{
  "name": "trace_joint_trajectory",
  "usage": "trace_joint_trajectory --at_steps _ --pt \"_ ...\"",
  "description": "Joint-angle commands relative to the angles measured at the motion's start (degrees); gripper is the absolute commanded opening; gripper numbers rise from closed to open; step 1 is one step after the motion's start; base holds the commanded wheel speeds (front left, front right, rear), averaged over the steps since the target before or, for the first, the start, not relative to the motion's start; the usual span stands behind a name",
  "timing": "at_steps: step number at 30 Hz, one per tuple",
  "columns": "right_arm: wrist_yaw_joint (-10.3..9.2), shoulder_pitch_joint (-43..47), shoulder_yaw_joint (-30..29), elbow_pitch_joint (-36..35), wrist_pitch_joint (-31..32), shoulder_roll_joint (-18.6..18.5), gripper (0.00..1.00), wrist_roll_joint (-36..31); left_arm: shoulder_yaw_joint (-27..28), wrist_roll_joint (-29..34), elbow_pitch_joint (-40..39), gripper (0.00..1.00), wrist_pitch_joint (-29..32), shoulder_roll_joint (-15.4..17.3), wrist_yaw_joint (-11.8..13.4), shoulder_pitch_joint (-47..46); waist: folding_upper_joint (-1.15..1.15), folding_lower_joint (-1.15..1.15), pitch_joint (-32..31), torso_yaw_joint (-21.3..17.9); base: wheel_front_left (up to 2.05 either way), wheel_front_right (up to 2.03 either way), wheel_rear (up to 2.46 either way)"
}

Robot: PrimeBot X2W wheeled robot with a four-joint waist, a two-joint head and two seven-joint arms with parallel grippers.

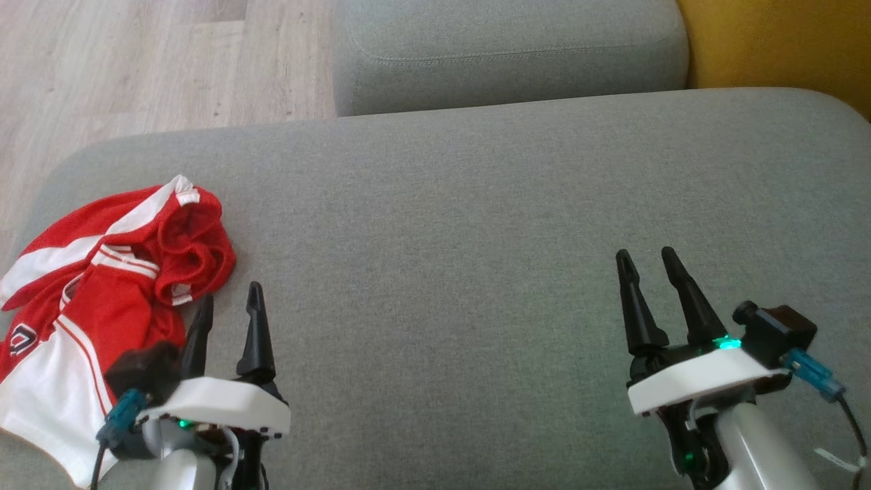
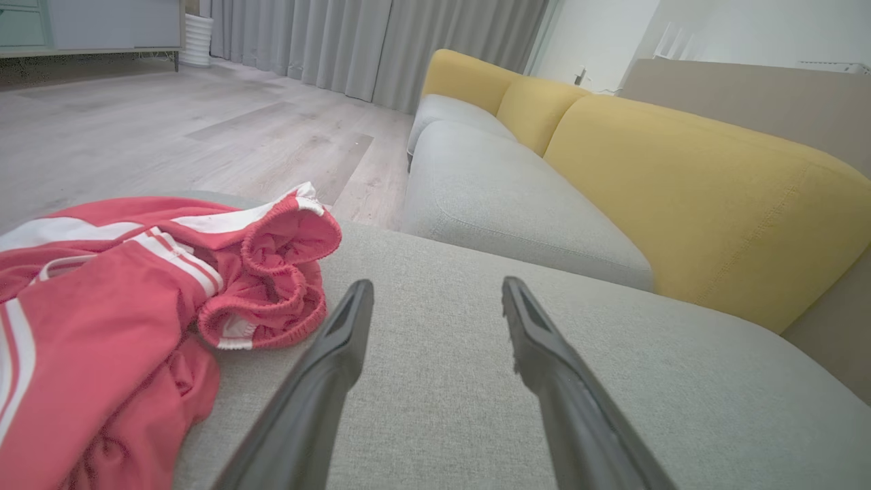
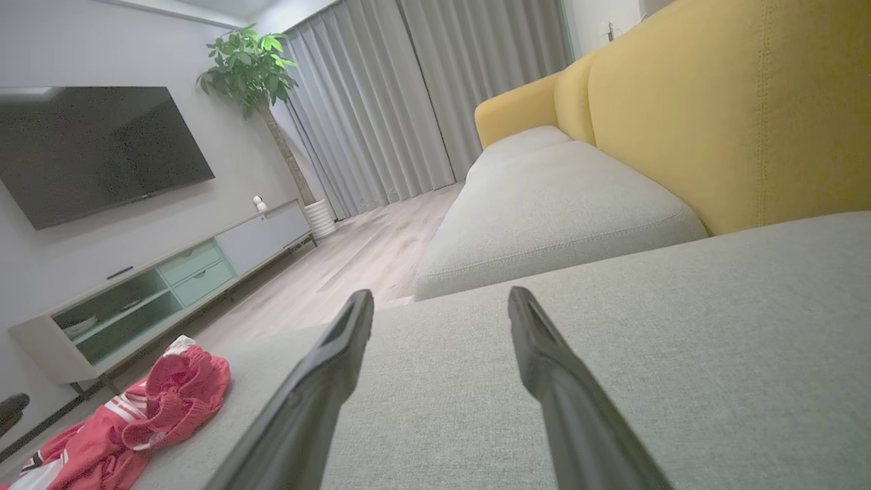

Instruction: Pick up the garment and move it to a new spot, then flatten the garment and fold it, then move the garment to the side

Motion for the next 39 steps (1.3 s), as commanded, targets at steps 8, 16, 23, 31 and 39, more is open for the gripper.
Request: trace_joint_trajectory --at_steps 8,16,23,31,39 --pt "0.39 -4.75 -1.14 0.51 -2.03 0.48 1.0 -6.99 1.63 6.39 -2.82 1.0 -1.98 1.01 0.51 -3.82 0.0 0.0 -0.15 0.02 0.0 0.0 0.0" --pt "0.42 -5.4 -2.29 1.85 -3.56 1.01 1.0 -13.4 1.55 12.32 -3.38 1.0 -3.49 1.03 0.72 -3.75 0.0 0.0 -0.28 -0.26 0.0 0.0 0.0" --pt "0.45 -5.87 -3.23 3.01 -4.75 1.63 1.0 -18.34 1.7 17.07 -3.78 1.0 -4.66 1.05 0.94 -3.89 0.0 0.0 -0.24 -0.39 0.0 0.0 0.0" --pt "0.45 -6.05 -3.27 3.09 -4.87 1.94 1.0 -18.59 2.27 17.39 -3.4 1.0 -4.78 1.02 0.68 -4.0 0.0 0.0 -0.2 -0.47 0.0 0.0 0.0" --pt "0.45 -5.98 -3.01 3.32 -4.87 2.01 1.0 -18.11 2.47 17.16 -2.86 1.0 -4.78 0.98 0.67 -3.92 0.0 0.0 -0.32 -0.54 0.0 0.0 0.0"
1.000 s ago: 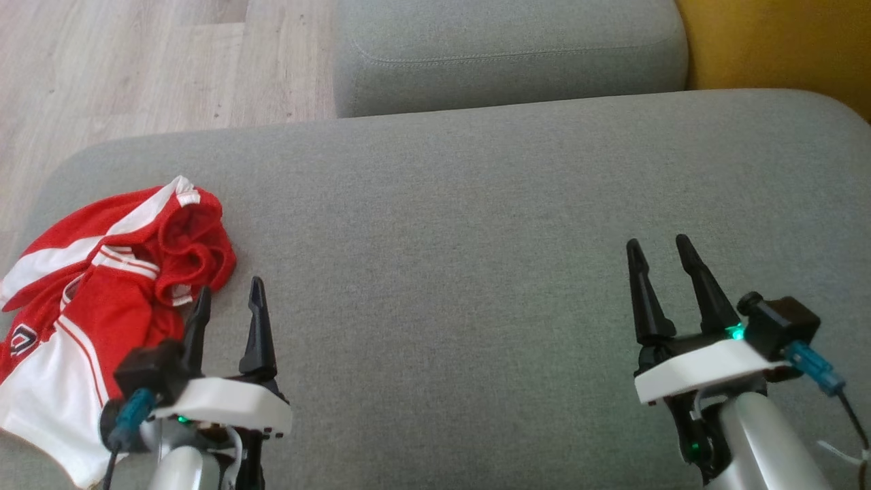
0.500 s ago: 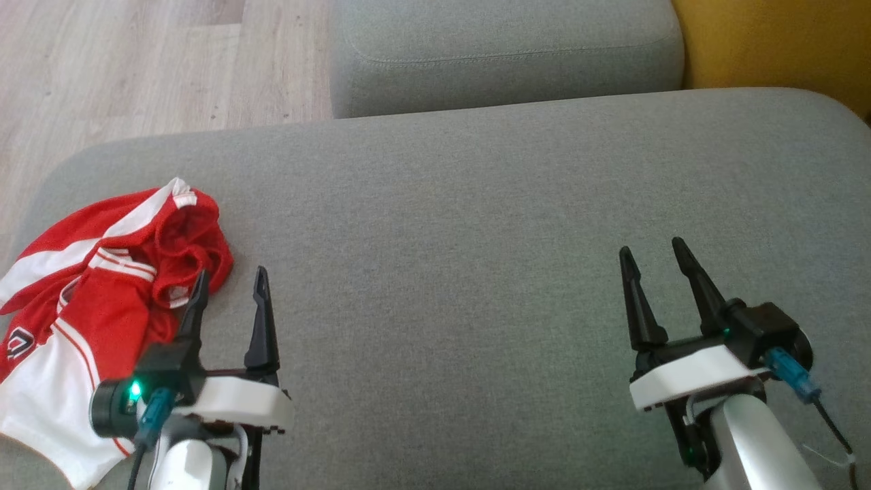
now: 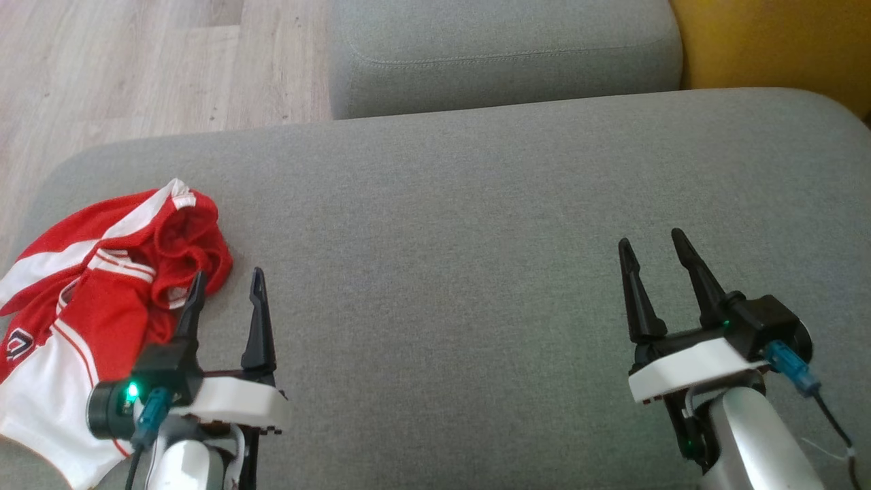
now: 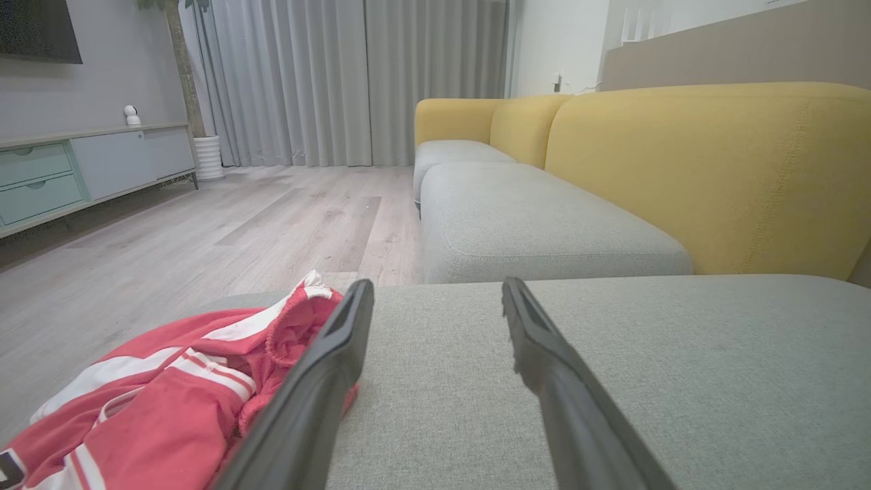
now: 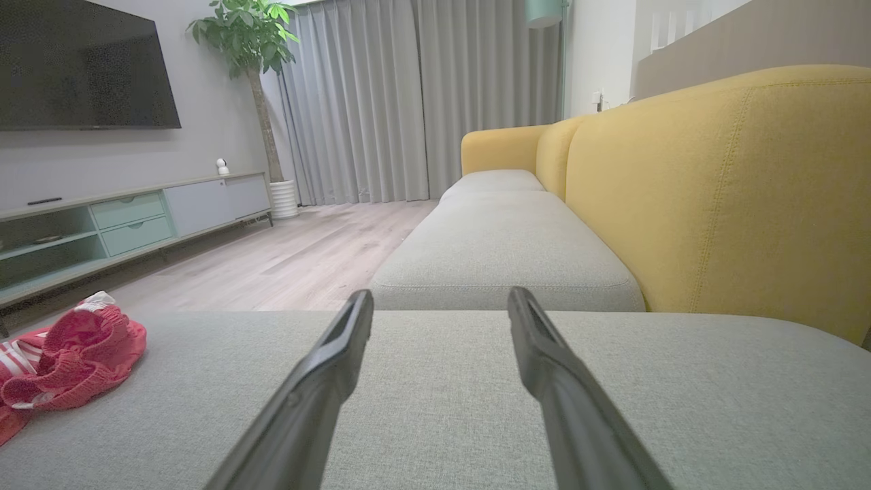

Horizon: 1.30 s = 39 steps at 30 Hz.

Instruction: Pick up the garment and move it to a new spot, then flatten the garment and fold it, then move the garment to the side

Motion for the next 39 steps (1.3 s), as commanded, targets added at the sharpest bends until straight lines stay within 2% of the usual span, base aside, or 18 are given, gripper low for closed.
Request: trace_joint_trajectory --at_steps 1,13,18,23,34,39 --pt "0.44 -2.59 1.22 -1.6 -0.62 0.31 1.0 0.23 2.06 -0.01 -1.82 1.0 -0.7 0.85 0.15 -3.05 0.0 0.0 0.0 0.0 0.0 0.0 0.0" --pt "0.44 -2.46 1.94 -1.69 -0.62 0.23 1.0 0.48 2.1 -0.19 -1.38 1.0 -0.7 0.83 0.12 -3.1 0.0 0.0 -0.18 0.36 0.0 0.0 0.0" --pt "0.44 -1.93 3.37 -2.08 -0.62 0.28 1.0 1.11 2.5 -0.04 -0.6 1.0 -0.7 0.83 0.0 -3.29 0.0 0.0 -0.15 2.11 0.0 0.0 0.0" --pt "0.44 -1.44 4.35 -2.94 -0.62 0.14 1.0 1.8 3.45 0.09 -0.05 1.0 -0.7 0.84 0.11 -3.55 0.0 0.0 -0.18 6.05 0.0 0.0 0.0" --pt "0.44 -0.55 6.83 -4.73 -0.62 0.27 1.0 3.21 5.49 -0.09 0.98 1.0 -0.7 1.12 -0.32 -3.15 0.0 0.0 -0.33 18.86 0.0 0.0 0.0" --pt "0.44 -0.43 8.43 -5.19 -0.62 0.33 1.0 3.88 6.44 -0.42 1.69 1.0 -0.7 1.15 -0.36 -2.64 0.0 0.0 -0.44 23.33 0.0 0.0 0.0"
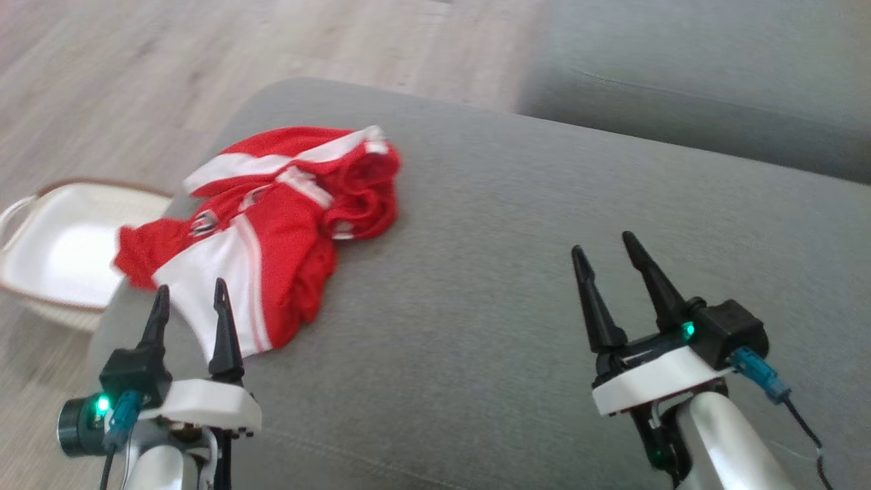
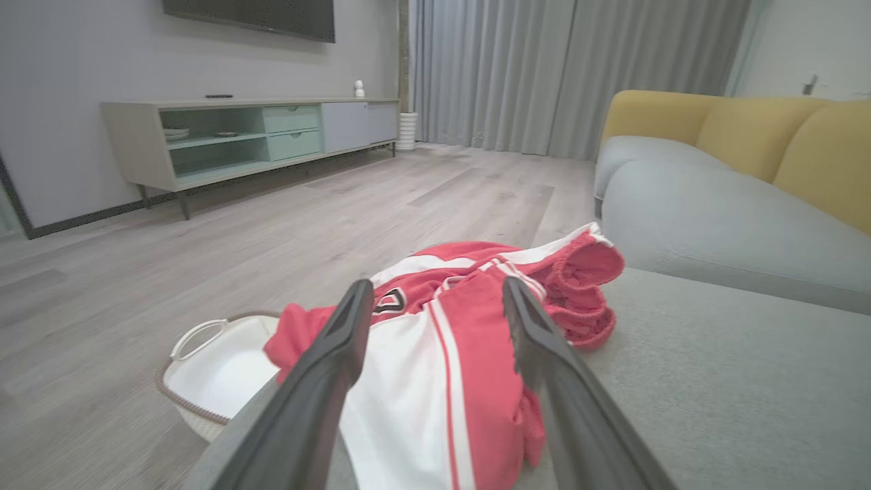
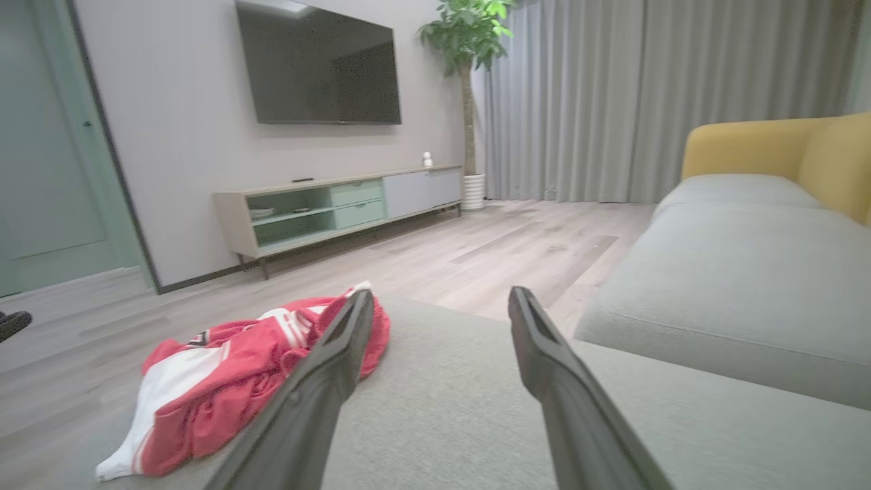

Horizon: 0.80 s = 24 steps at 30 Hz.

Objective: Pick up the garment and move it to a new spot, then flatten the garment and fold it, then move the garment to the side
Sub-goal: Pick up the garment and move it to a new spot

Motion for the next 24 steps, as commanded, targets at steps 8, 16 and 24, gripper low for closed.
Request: trace_joint_trajectory --at_steps 8,16,24 --pt "0.44 -0.98 2.52 -2.13 -0.61 0.43 1.0 0.83 2.6 -0.32 -0.93 1.0 -0.69 0.78 -0.42 -2.25 0.0 0.0 -0.26 5.34 0.0 0.0 0.0" --pt "0.44 -1.42 3.1 -1.84 -0.61 0.06 1.0 1.16 3.9 -0.87 0.23 1.0 -0.69 1.11 -0.7 -3.27 0.0 0.0 0.12 4.13 0.0 0.0 0.0" --pt "0.44 -1.57 2.78 -1.9 -0.61 -0.2 1.0 1.26 4.31 -3.99 2.72 1.0 2.25 2.79 -4.12 -8.72 0.0 0.0 0.85 1.61 0.0 0.0 0.0"
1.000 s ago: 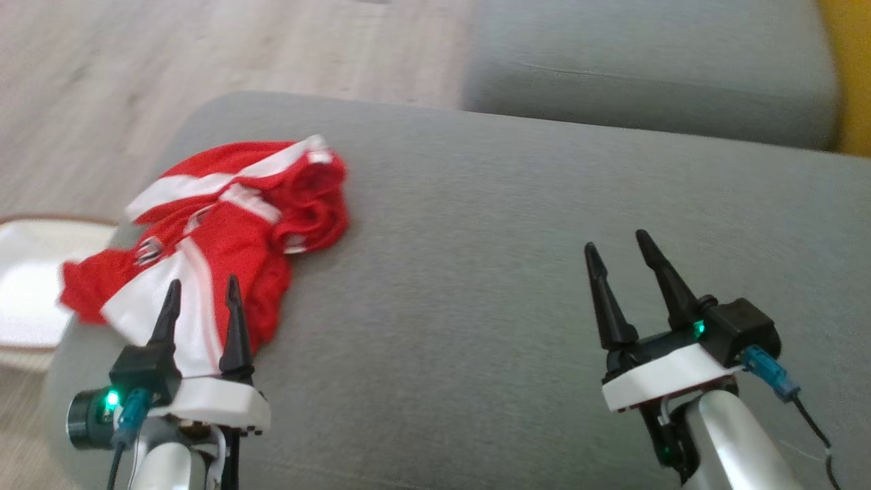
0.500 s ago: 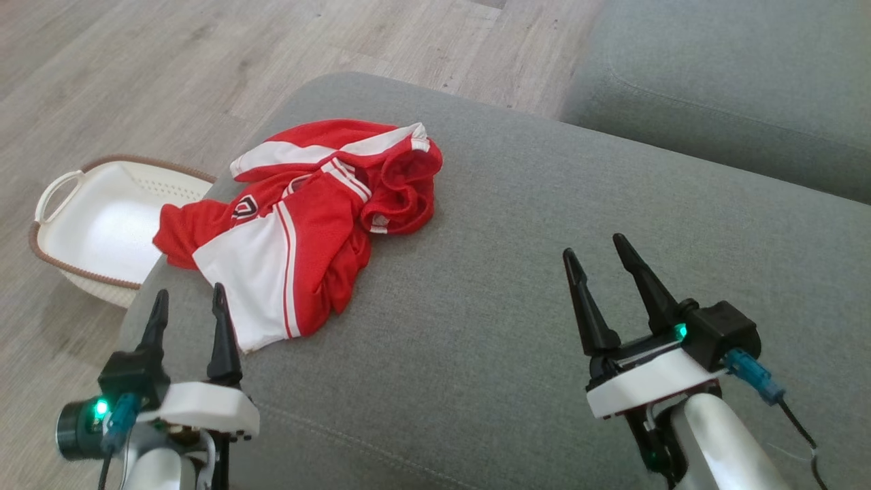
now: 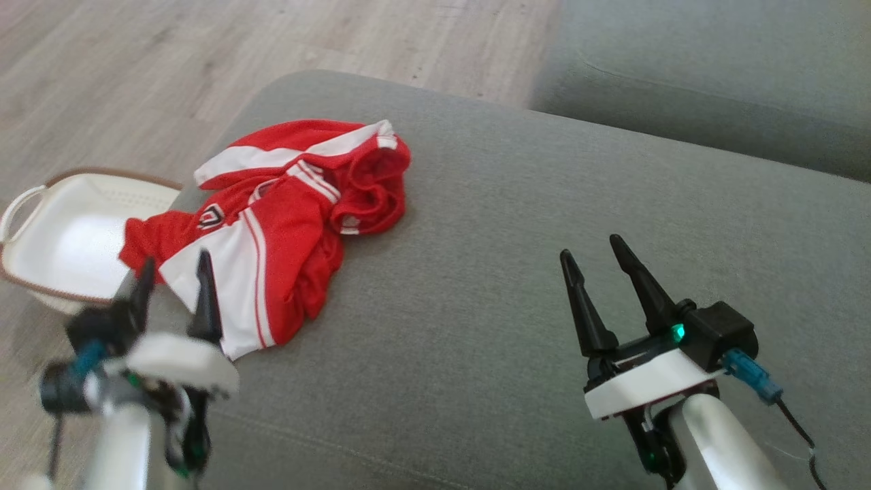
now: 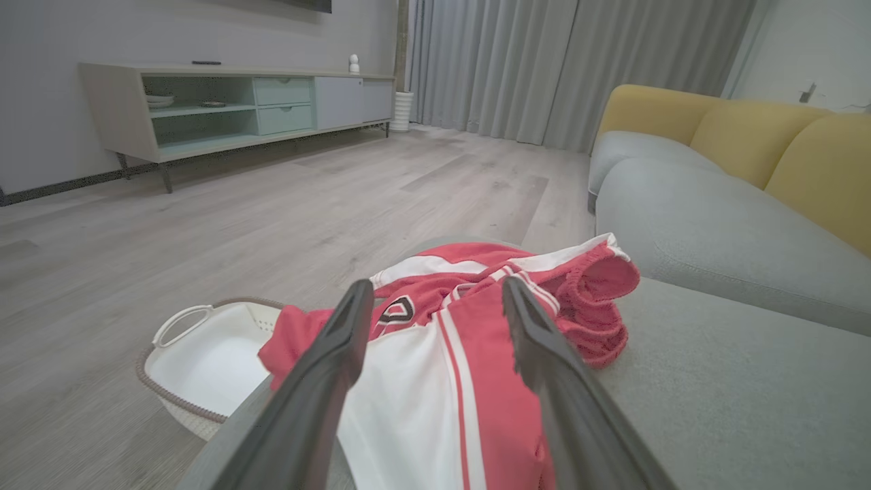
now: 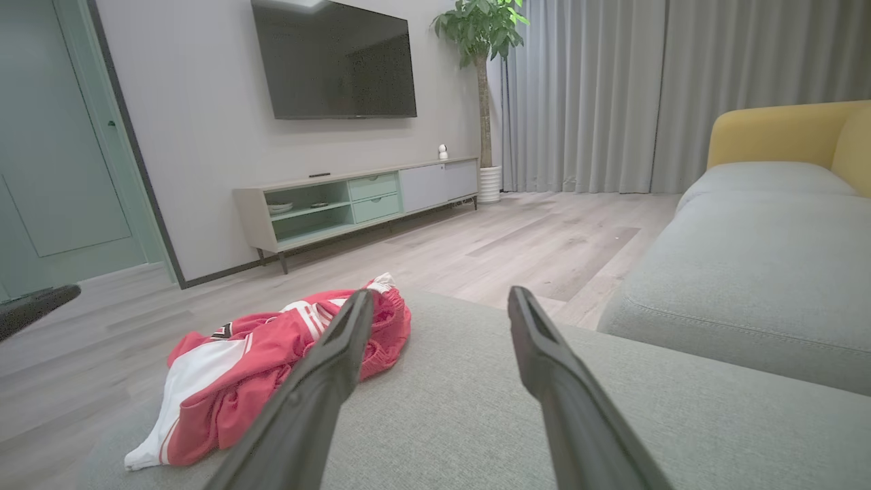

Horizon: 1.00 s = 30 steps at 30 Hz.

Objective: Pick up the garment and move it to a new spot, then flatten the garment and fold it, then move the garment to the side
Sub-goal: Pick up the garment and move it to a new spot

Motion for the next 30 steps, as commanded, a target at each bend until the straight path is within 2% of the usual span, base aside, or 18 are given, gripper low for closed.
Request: trace_joint_trajectory --at_steps 1,4,5,7,12,18,24,30 --pt "0.44 -1.62 0.75 -1.85 -0.61 -0.17 1.0 0.25 2.51 -0.84 -1.71 1.0 1.7 1.95 -0.44 -5.98 0.0 0.0 0.38 -1.1 0.0 0.0 0.0" --pt "0.44 -1.9 0.79 -1.96 -0.61 -0.11 1.0 0.27 3.38 -2.39 -0.18 1.0 7.46 3.82 -1.3 -9.15 0.0 0.0 1.2 -2.9 0.0 0.0 0.0" --pt "0.44 -2.15 0.84 -2.01 -0.61 -0.19 1.0 0.27 4.0 -3.81 1.78 1.0 11.59 4.97 -1.98 -11.1 0.0 0.0 1.95 -4.13 0.0 0.0 0.0" --pt "0.44 -2.5 0.94 -2.08 -0.61 -0.47 1.0 0.24 4.63 -4.76 4.16 1.0 14.53 6.5 -2.46 -13.26 0.0 0.0 2.82 -5.39 0.0 0.0 0.0" --pt "0.44 -3.82 0.92 -2.35 -0.61 -1.21 1.0 0.25 4.97 -7.34 9.7 1.0 17.26 8.81 -4.18 -19.33 0.0 0.0 4.76 -8.91 0.0 0.0 0.0" --pt "0.44 -5.53 1.42 -2.5 -0.61 -1.57 1.0 0.48 1.72 -9.93 15.67 1.0 21.48 10.62 -5.94 -26.54 0.0 0.0 6.92 -13.39 0.0 0.0 0.0" --pt "0.44 -6.7 1.5 -2.55 -0.61 -2.03 1.0 0.74 -2.41 -13.14 21.89 1.0 27.83 12.5 -6.38 -32.5 0.0 0.0 9.39 -17.61 0.0 0.0 0.0" --pt "0.44 -8.41 2.13 -2.95 -0.61 -2.46 1.0 1.01 -6.16 -15.33 28.62 1.0 31.16 15.06 -6.42 -38.15 0.0 0.0 12.62 -21.01 0.0 0.0 0.0"
